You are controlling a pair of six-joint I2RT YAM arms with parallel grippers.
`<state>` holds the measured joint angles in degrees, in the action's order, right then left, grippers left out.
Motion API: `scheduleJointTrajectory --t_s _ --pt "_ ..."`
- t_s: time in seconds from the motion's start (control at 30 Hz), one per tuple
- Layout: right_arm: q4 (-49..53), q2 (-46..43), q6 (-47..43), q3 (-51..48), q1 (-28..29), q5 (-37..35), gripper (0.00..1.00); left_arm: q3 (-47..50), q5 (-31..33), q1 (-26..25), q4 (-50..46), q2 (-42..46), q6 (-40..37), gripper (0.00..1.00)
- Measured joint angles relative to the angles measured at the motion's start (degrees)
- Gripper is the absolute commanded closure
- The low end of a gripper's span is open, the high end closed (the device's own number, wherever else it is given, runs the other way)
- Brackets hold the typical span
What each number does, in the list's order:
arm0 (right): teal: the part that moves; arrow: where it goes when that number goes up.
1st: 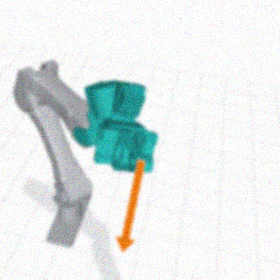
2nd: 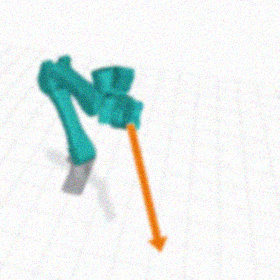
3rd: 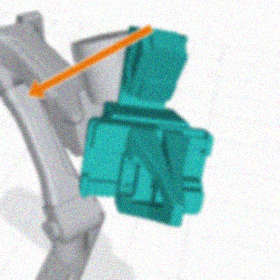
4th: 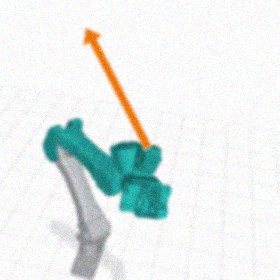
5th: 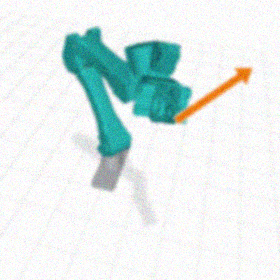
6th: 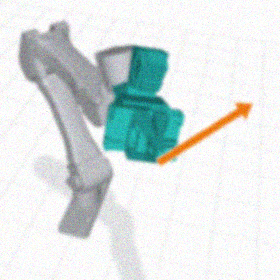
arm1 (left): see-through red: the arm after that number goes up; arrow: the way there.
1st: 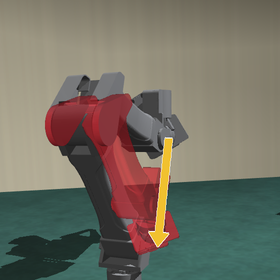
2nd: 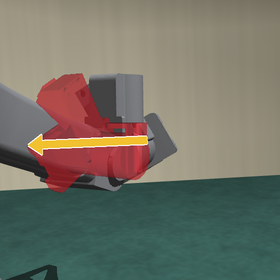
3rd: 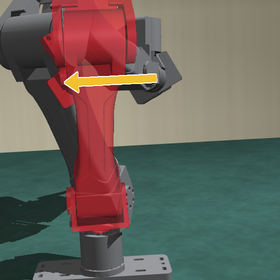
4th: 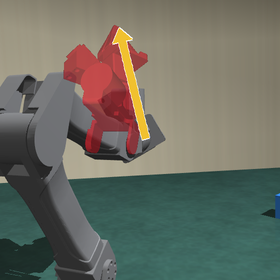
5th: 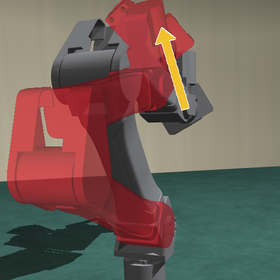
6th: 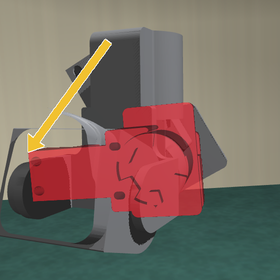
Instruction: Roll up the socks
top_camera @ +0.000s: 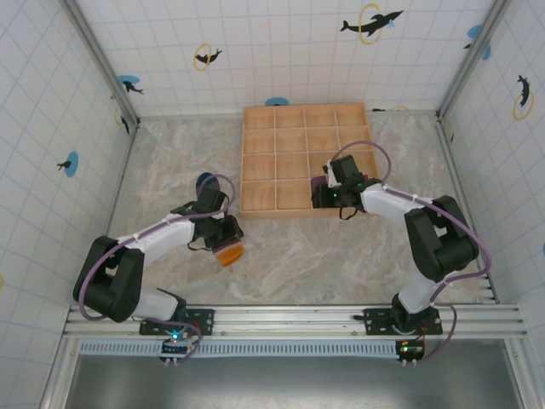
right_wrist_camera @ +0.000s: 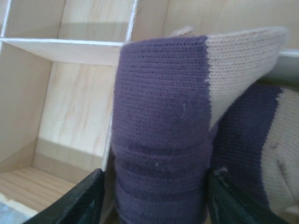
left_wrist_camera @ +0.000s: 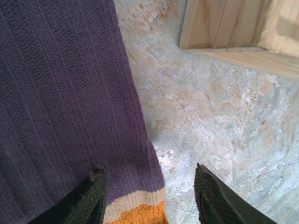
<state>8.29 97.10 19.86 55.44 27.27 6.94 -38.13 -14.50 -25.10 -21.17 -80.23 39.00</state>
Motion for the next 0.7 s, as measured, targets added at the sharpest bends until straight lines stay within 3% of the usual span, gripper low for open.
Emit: scheduleJointTrajectory --t_s 0.13,0.33,0.63,0.7 --pt "-0.79 0.85 -0.13 0.68 0.52 -2.84 0.55 0.02 0.00 0.00 0.00 0.02 0.02 0.49" --pt "-1.20 1.31 -0.42 0.59 0.50 -4.07 0.68 0.00 -0.02 0.00 0.00 0.22 0.02 0.49" --pt "-2.10 2.49 -0.83 0.42 0.09 -3.63 0.71 0.02 -0.39 0.00 0.00 0.24 0.02 0.49" --pt "-2.54 3.15 -0.96 0.61 0.04 -3.08 0.82 0.00 -0.44 0.00 0.00 0.24 0.02 0.49"
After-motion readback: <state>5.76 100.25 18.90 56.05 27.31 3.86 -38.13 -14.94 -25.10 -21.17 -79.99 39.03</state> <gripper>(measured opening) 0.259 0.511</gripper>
